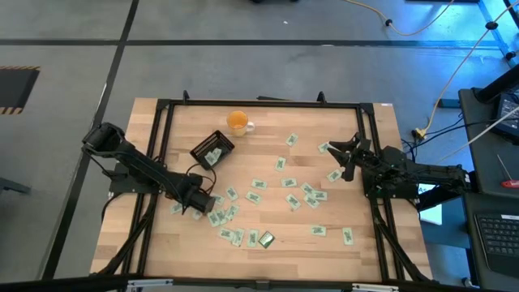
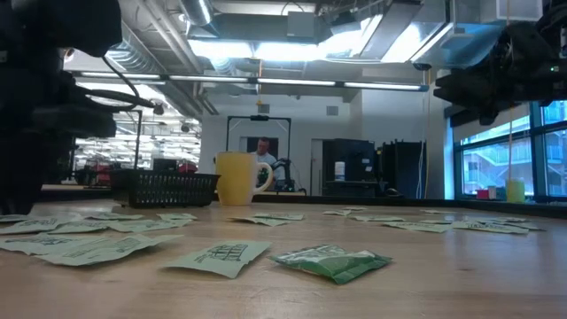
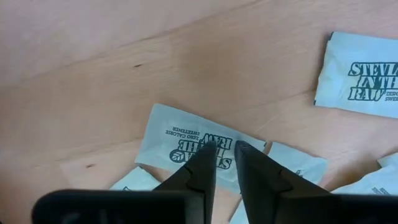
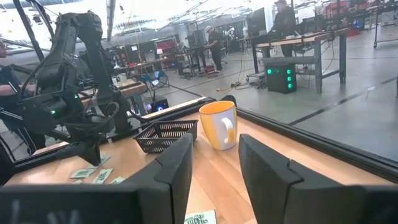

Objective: Pick and place Stevia / Truvia into bins
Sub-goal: Put the green stevia packet into the black bin

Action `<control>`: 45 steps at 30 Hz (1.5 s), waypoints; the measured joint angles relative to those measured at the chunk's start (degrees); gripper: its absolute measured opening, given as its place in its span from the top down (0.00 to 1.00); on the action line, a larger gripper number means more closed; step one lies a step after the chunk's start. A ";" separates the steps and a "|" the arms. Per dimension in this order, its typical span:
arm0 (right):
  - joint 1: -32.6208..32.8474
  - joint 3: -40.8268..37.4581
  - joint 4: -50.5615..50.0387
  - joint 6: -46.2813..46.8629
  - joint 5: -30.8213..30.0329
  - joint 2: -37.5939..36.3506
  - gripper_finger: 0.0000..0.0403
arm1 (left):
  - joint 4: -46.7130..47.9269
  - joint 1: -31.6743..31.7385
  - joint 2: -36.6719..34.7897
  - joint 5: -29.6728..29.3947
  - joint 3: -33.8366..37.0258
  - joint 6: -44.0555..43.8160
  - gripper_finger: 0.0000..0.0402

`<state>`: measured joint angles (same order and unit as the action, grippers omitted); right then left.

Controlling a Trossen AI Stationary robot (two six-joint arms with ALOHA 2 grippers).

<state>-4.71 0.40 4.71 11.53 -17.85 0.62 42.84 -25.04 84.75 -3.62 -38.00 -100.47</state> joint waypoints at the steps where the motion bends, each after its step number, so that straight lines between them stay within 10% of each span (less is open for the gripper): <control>1: 0.00 0.00 0.01 0.01 0.00 0.00 0.67 | 0.04 0.00 0.00 -0.04 0.00 -0.33 0.87; 20: 0.00 0.00 0.02 0.00 0.00 0.00 0.67 | 1.66 0.15 -0.16 -4.56 -2.55 6.17 0.99; 35: 0.01 0.00 0.09 0.02 -0.01 0.00 0.67 | 2.21 10.83 -4.87 -31.63 -11.94 26.75 0.99; 45: 0.01 0.00 0.09 0.02 0.00 0.00 0.67 | 1.78 24.96 -4.42 -26.40 -12.07 37.71 0.99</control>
<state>-4.70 0.40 4.80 11.55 -17.85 0.62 44.61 -0.08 80.34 -30.02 -50.06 -62.76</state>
